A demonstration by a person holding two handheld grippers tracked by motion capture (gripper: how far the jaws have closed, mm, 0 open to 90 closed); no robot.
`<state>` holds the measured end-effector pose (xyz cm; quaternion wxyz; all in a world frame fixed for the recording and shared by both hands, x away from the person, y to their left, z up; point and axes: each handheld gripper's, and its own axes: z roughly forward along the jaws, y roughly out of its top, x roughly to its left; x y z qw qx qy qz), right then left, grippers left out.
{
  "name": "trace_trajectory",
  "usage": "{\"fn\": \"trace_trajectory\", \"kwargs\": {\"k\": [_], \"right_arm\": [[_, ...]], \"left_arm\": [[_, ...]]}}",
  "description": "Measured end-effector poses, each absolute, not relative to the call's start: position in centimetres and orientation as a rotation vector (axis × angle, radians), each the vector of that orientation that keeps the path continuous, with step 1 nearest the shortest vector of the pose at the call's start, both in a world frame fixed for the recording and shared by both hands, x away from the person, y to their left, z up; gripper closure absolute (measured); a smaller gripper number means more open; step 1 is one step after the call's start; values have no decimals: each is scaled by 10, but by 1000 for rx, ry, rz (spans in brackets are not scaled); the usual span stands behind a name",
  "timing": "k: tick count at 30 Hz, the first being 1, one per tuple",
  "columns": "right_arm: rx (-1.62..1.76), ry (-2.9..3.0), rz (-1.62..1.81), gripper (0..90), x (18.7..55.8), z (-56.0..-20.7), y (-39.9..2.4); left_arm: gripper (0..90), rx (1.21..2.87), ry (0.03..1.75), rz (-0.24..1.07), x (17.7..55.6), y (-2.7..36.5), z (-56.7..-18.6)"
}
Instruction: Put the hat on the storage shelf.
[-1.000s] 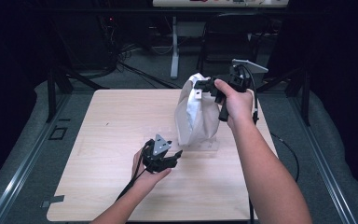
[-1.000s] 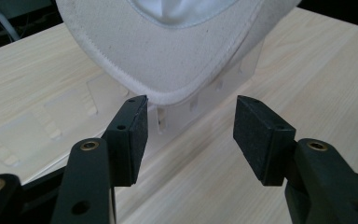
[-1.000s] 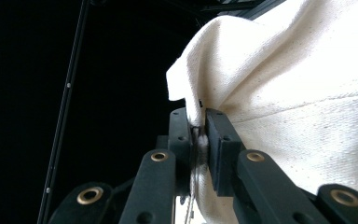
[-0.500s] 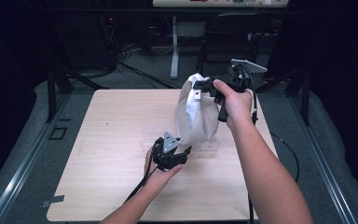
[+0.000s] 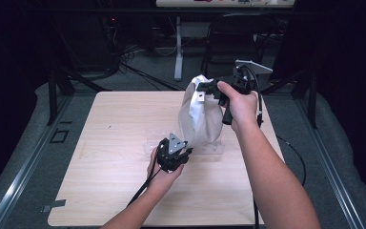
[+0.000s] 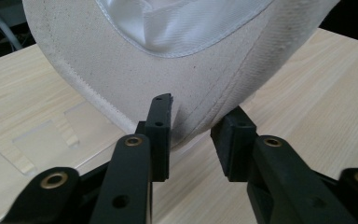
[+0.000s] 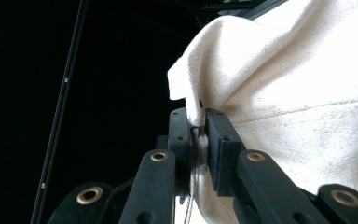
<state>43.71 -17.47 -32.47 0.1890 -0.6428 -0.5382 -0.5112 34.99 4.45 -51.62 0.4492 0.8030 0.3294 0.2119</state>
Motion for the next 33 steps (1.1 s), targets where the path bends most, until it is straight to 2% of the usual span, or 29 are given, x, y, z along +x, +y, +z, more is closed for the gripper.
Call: {"fn": "trace_trajectory", "kwargs": {"k": [12,21,33], "right_arm": [[-1798,-1520,-1437,814,436,-323,-171],[-1790,-1534,-1418,814,439,-328,-164],[-1785,-1560,-1379,806,441,-340,-156]], "left_arm": [[781,1977,793,491,351,61,-510],[796,1946,812,424,355,71,-515],[827,1903,878,434,352,79,-523]]}}
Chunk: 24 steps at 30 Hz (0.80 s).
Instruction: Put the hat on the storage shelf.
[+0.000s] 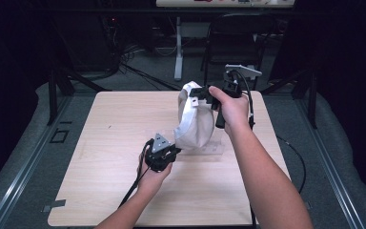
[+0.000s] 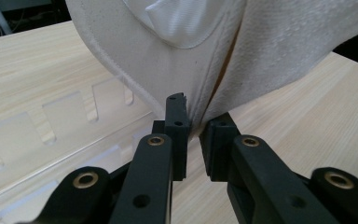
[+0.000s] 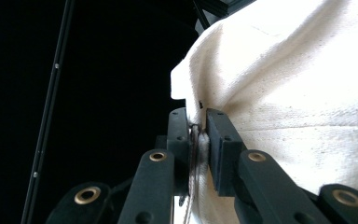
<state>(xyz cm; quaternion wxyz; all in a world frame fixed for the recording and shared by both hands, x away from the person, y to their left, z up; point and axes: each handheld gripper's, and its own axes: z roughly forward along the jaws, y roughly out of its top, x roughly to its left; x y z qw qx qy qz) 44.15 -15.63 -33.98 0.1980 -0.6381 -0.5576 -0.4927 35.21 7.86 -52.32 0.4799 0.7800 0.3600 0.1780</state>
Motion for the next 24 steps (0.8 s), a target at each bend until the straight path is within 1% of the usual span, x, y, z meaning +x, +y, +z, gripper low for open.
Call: {"fn": "trace_trajectory", "kwargs": {"k": [5,8,13,20,24], "right_arm": [[-1778,-1585,-1361,772,441,-342,-151],[-1777,-1598,-1369,702,441,-341,-149],[-1793,-1616,-1397,658,438,-338,-151],[-1799,-1619,-1409,647,436,-335,-159],[-1802,-1623,-1408,647,435,-335,-163]], "left_arm": [[839,1904,884,450,352,79,-523],[845,1921,878,464,352,79,-523],[850,1950,880,457,353,80,-524],[852,1980,890,451,353,81,-528],[852,2041,895,455,356,78,-535]]}}
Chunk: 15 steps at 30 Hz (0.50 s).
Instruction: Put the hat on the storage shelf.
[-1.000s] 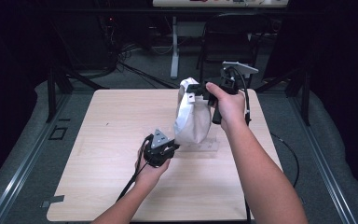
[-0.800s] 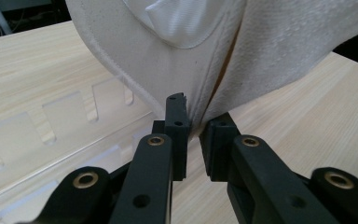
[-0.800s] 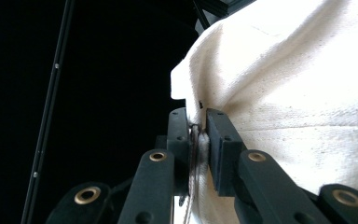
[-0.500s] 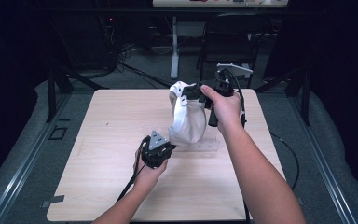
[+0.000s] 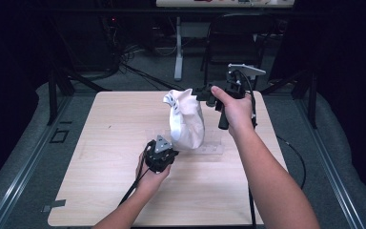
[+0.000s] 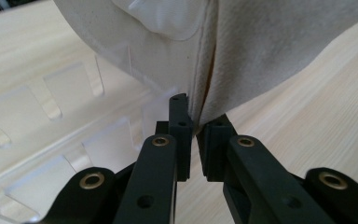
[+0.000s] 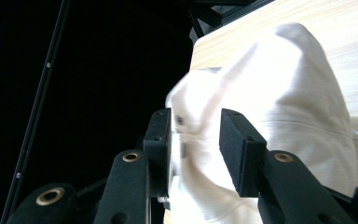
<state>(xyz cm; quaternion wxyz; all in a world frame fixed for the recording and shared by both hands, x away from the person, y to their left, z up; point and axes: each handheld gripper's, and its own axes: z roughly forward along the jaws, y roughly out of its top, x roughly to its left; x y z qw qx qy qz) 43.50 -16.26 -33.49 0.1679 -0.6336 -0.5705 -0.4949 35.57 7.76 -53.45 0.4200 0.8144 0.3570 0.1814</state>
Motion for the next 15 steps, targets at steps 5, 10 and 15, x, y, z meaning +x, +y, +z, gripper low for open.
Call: {"fn": "trace_trajectory", "kwargs": {"k": [5,10,15], "right_arm": [[-1807,-1615,-1407,647,435,-338,-166],[-1813,-1632,-1403,645,435,-339,-166],[-1812,-1637,-1407,640,433,-339,-166]], "left_arm": [[851,2047,883,468,353,76,-537],[849,2049,884,473,353,76,-537],[831,2056,887,482,352,76,-537]]}}
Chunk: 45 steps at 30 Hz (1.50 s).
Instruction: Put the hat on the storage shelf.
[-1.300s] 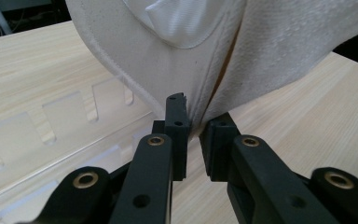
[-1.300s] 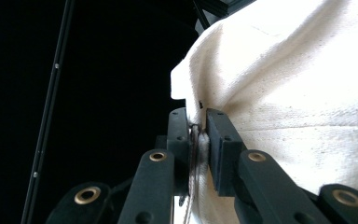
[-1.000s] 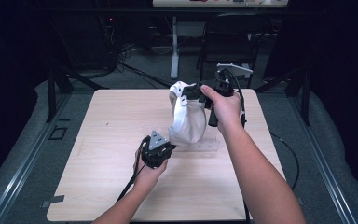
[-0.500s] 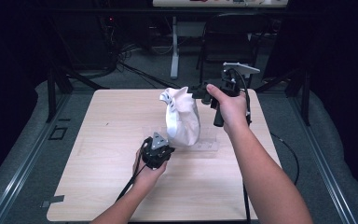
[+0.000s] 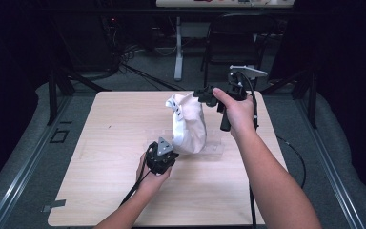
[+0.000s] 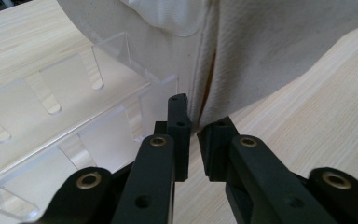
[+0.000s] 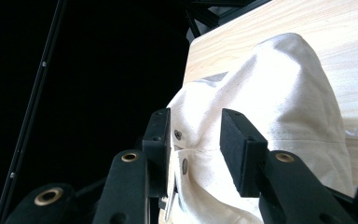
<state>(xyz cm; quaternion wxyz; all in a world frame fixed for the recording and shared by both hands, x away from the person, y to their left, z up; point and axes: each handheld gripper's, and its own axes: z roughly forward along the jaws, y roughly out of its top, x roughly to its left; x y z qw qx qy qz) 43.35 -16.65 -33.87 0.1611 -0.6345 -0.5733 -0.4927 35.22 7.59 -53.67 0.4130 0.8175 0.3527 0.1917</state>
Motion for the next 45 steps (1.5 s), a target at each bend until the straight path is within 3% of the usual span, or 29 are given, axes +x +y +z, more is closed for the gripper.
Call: {"fn": "trace_trajectory", "kwargs": {"k": [10,17,32,45], "right_arm": [[-1831,-1675,-1423,614,432,-338,-167],[-1820,-1763,-1434,586,424,-335,-168],[-1782,-1861,-1444,550,398,-347,-187],[-1780,-1937,-1462,523,370,-360,-196]], "left_arm": [[629,2009,877,514,345,82,-532],[566,2009,867,472,333,97,-530],[551,1994,927,396,310,150,-533],[522,1978,979,422,317,185,-545]]}}
